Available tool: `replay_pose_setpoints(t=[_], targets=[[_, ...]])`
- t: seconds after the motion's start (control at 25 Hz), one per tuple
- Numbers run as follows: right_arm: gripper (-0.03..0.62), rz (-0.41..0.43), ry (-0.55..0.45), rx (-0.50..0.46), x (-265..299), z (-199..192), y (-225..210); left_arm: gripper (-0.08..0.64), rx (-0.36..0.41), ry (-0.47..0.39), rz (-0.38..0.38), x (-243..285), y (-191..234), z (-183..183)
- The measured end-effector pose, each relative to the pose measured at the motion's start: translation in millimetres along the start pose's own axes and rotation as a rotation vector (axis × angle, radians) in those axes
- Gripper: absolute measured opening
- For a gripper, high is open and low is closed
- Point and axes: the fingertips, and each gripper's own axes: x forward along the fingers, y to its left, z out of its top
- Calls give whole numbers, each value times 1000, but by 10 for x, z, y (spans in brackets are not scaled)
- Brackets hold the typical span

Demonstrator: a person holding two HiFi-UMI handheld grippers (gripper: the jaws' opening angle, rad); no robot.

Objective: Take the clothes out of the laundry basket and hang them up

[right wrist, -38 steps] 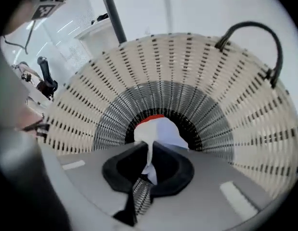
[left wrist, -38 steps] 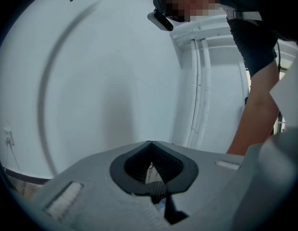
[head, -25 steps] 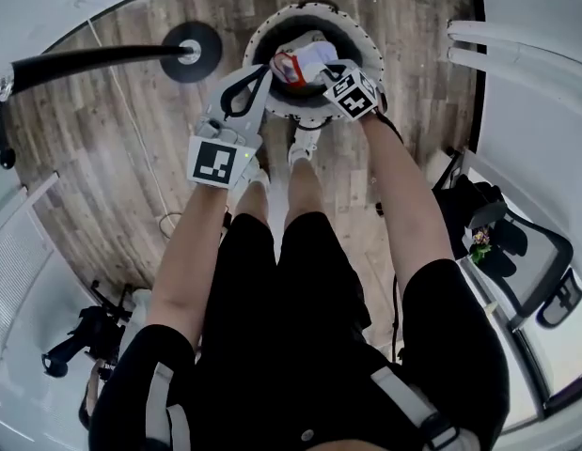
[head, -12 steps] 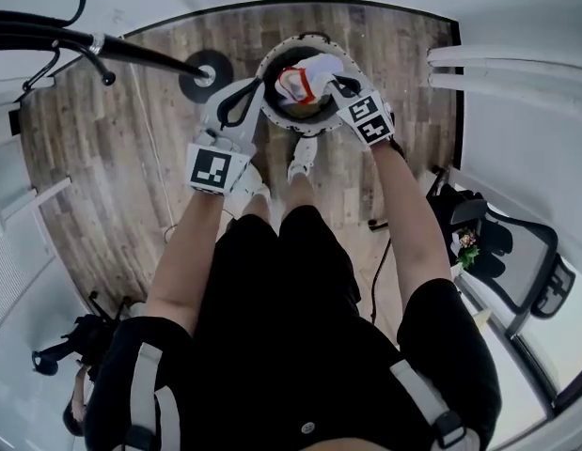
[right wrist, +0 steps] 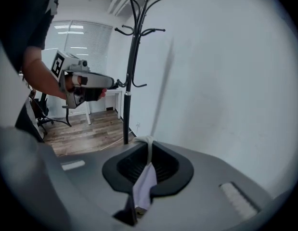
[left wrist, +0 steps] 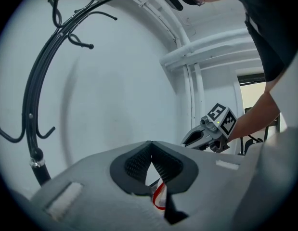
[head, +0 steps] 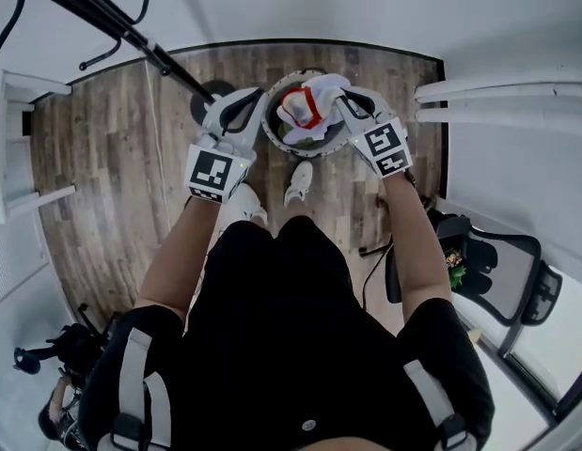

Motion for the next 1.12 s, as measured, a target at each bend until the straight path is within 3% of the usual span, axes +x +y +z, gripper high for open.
replay_pose_setpoints(t=[0.28, 0.64, 1.12], targets=[[18, -7, -127, -90, -507, 991, 308, 3, 57, -45, 4, -521, -22, 546], [18, 22, -269, -231, -800, 2135, 799, 3, 103, -81, 91, -1313, 322, 996], [20, 119, -370, -371, -790, 2954, 1423, 3, 105, -138, 193, -1797, 600, 1324]])
